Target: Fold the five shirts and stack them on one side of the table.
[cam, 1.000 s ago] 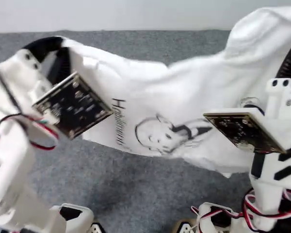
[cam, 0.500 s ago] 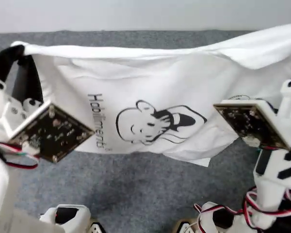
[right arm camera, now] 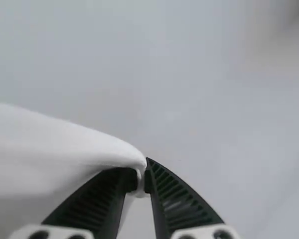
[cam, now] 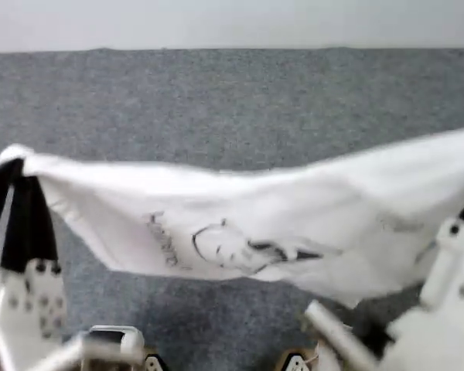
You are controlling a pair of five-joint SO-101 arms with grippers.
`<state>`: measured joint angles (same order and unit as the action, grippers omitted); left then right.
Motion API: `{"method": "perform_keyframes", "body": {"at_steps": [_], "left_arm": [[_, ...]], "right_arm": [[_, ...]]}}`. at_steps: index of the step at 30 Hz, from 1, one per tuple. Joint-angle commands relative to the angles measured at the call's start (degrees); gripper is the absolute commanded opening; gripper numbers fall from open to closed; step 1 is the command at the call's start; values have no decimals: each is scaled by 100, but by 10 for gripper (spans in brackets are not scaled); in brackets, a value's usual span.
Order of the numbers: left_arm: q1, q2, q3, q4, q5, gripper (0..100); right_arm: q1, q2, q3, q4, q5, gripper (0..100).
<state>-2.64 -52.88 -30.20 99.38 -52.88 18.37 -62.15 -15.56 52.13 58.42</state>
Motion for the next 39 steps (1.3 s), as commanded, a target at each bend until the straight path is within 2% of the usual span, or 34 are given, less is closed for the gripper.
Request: {"method": "perform_keyframes", "body": {"at_steps": [1, 6, 9, 16, 23, 28, 30, 33, 39], "left_arm": [[-62, -281, 180, 123, -62, 14], [-44, -334, 743, 105, -62, 14], [-26, -281, 1490, 9, -70, 14], [-62, 202, 3363, -967, -70, 14], [-26, 1160, 4593, -3130, -70, 14], [-44, 2418, 4734, -4642, -70, 14], [-53, 2998, 4708, -5275, -88, 14], [-62, 3780, 4708, -6084, -589, 14], [-62, 4835, 4637, -7077, -1275, 14]], "right_arm": [[84, -101, -202, 224, 273, 9], [66, 207, 62, 400, 264, 9], [13, 497, 501, 391, 255, 9], [-558, 1305, 1705, 224, 299, 9], [-892, 2097, 2919, -1376, 290, 9], [-919, 3046, 3411, -2905, 308, 9], [-919, 3574, 3446, -3468, 536, 9], [-945, 4400, 3437, -4286, 923, 9], [-1174, 5684, 3420, -5807, 1582, 9]]}}
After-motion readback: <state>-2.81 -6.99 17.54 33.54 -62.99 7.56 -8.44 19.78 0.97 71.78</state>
